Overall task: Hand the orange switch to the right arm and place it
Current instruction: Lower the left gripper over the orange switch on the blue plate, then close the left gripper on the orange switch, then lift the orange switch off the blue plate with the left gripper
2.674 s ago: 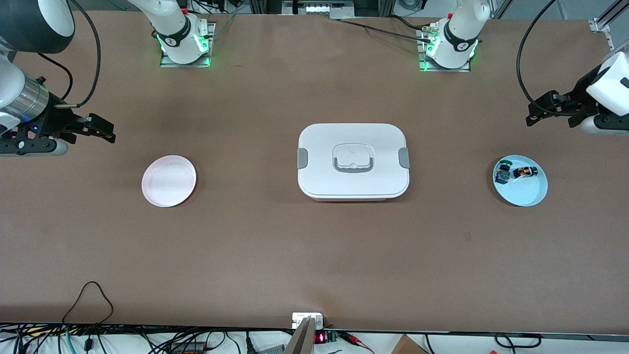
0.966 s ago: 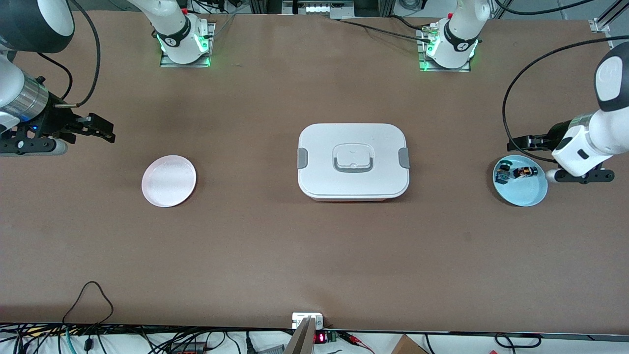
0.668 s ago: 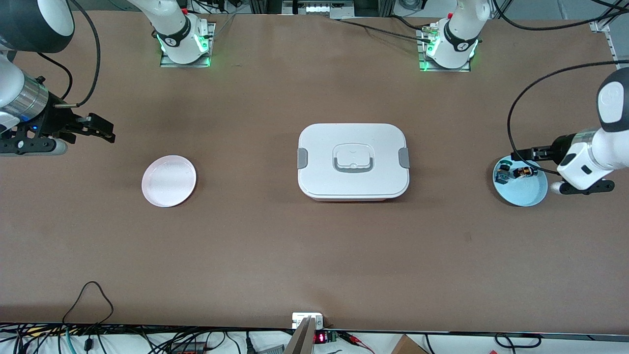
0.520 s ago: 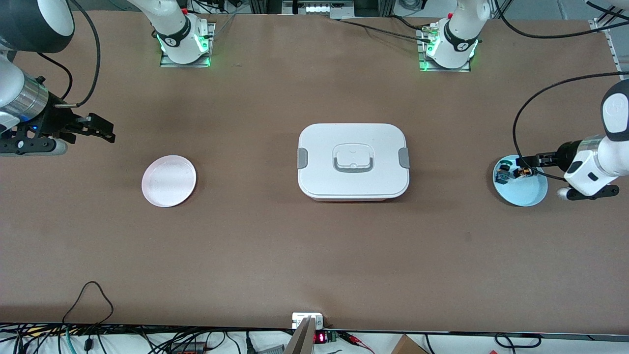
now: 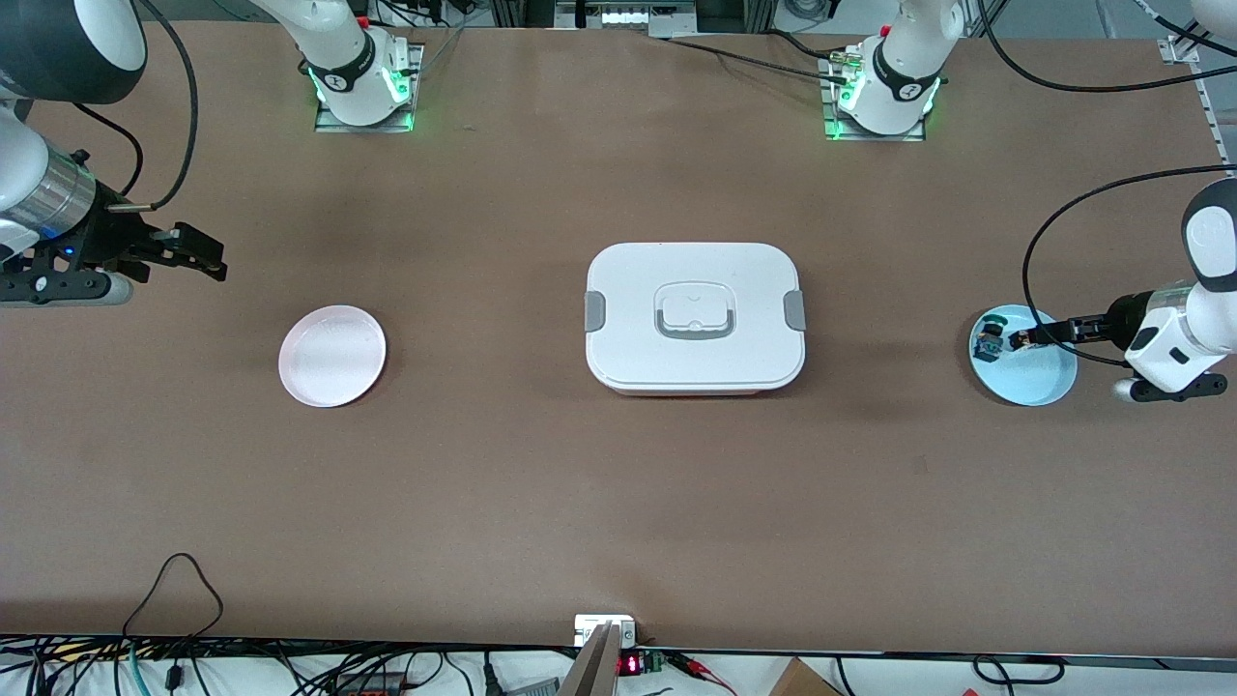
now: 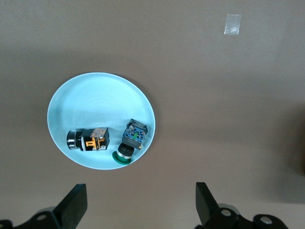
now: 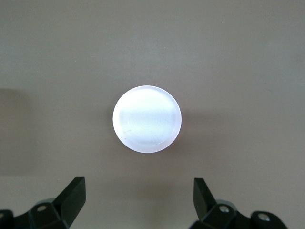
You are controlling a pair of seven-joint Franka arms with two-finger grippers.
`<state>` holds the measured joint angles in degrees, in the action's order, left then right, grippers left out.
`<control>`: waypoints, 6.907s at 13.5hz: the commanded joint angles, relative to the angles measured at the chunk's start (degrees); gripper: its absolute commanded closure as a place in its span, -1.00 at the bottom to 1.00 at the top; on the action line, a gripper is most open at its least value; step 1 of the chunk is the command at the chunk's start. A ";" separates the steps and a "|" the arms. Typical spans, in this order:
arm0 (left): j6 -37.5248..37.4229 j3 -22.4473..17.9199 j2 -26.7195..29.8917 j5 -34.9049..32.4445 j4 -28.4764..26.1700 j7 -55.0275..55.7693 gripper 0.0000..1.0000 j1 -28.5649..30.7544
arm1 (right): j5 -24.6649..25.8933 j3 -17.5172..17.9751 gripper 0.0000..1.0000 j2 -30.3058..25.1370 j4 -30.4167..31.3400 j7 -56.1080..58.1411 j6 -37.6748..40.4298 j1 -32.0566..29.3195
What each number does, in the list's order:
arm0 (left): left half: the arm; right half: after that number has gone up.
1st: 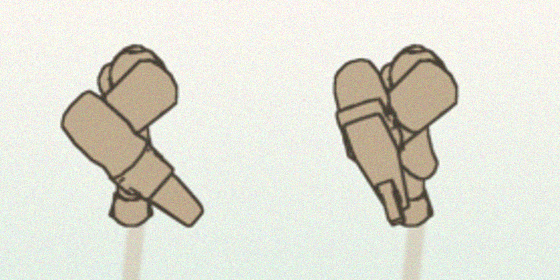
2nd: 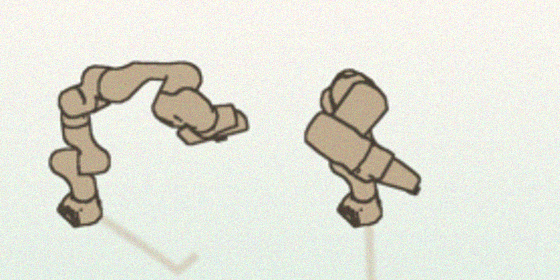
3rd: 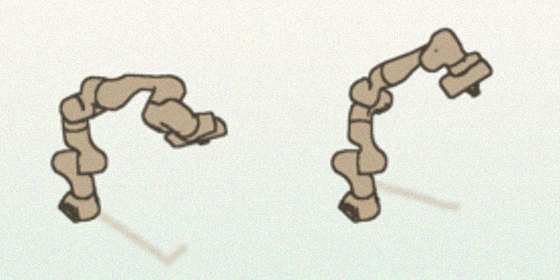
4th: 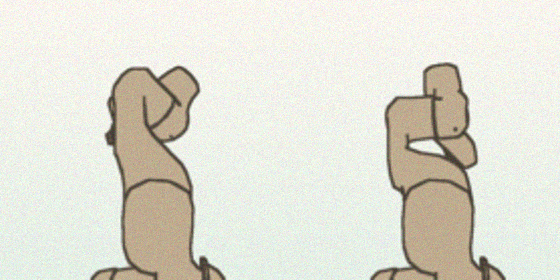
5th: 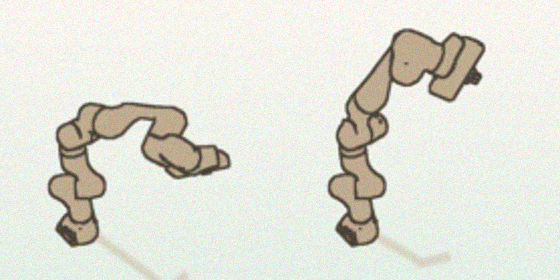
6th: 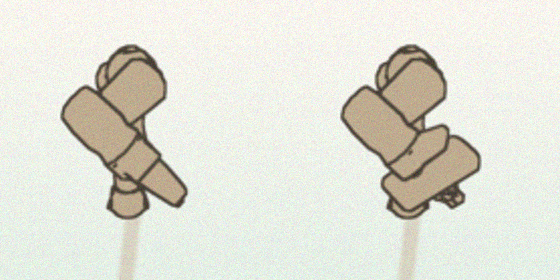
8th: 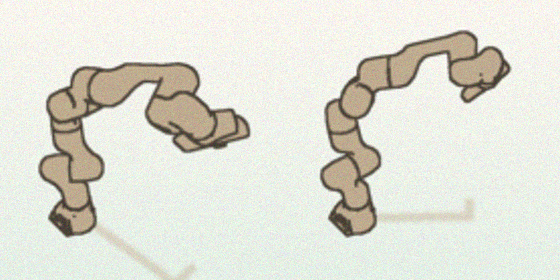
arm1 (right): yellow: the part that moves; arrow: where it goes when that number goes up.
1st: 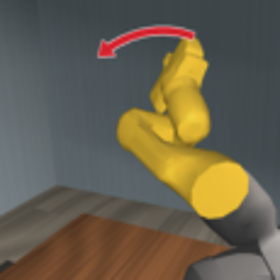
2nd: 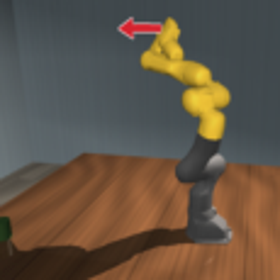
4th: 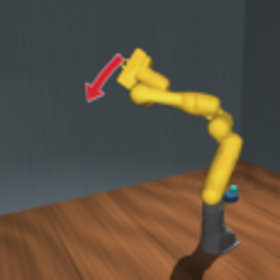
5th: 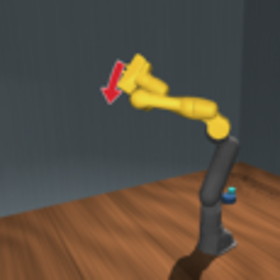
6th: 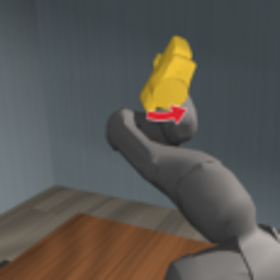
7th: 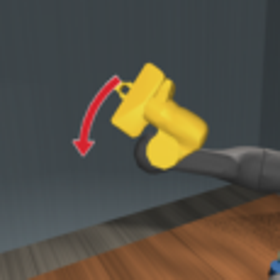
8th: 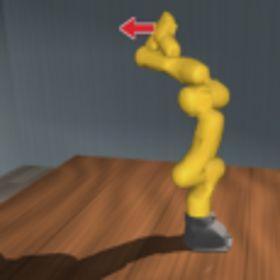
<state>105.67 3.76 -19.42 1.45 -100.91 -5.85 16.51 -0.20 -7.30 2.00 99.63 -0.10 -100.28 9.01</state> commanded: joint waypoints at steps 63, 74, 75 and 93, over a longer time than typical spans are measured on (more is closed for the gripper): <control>43.14 1.25 -4.14 -5.06 -24.95 -22.45 1.00 10.38 | -0.77 0.00 -1.00 -0.94 0.66 0.19 -1.41 -0.22; 19.41 4.07 0.00 -4.09 -12.39 -25.17 1.00 10.82 | -0.77 -0.09 -1.00 -0.77 0.04 0.02 -2.21 -0.31; 18.61 4.15 0.70 -4.09 -12.12 -25.79 1.00 10.82 | -0.77 0.00 -1.00 -0.77 0.04 0.02 -2.21 -0.14; -6.79 13.82 8.52 6.88 2.91 -31.93 1.00 10.65 | -0.85 0.18 -1.00 -0.77 0.04 -0.42 -2.12 -0.13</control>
<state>100.31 16.76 -11.82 5.53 -98.49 -34.22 26.61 -0.20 -7.29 1.98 99.54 -0.07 -102.38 9.00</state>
